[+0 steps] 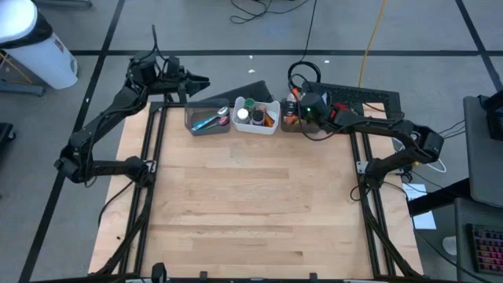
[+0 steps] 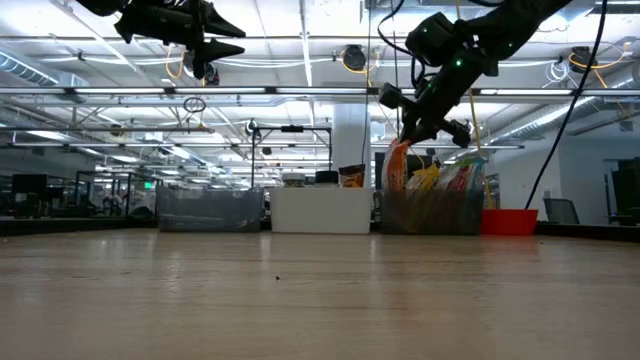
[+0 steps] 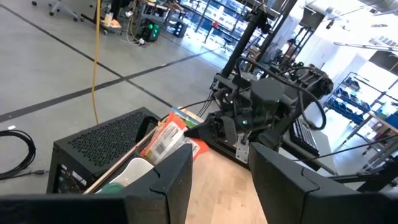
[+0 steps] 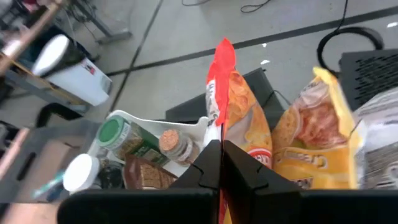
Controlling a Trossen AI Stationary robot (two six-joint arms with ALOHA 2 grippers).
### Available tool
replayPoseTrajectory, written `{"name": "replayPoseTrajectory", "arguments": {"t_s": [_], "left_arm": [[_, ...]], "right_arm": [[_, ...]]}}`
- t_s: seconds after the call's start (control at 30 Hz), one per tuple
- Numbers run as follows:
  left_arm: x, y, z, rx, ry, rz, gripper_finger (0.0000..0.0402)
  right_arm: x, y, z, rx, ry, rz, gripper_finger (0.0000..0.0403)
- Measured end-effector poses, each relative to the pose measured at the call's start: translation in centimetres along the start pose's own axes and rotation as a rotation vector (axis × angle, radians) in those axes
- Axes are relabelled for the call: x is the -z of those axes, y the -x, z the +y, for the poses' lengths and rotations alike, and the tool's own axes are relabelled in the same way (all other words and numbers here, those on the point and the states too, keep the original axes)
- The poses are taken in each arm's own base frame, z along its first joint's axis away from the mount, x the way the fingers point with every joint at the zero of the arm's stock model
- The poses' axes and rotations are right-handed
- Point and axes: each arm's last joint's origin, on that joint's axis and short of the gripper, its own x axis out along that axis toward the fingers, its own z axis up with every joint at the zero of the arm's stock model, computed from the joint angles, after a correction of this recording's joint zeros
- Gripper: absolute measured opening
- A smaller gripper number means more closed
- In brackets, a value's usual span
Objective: Pick & Place Food Item
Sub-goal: Put the orange noodle pack into the right black bin
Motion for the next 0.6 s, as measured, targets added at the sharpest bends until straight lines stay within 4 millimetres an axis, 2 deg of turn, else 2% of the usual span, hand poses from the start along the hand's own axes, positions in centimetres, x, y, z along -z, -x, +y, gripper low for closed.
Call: {"name": "replayPoseTrajectory", "arguments": {"t_s": [0.3,0.6], "left_arm": [[0.1,0.0,0.0,0.017,0.01,0.008,0.0163],[0.1,0.0,0.0,0.017,0.022,0.009,0.0163]], "right_arm": [[1.7,-0.5,-1.5,0.014,-0.048,0.014,0.0],[2.4,-0.7,-2.1,0.01,-0.046,0.034,0.0]]}}
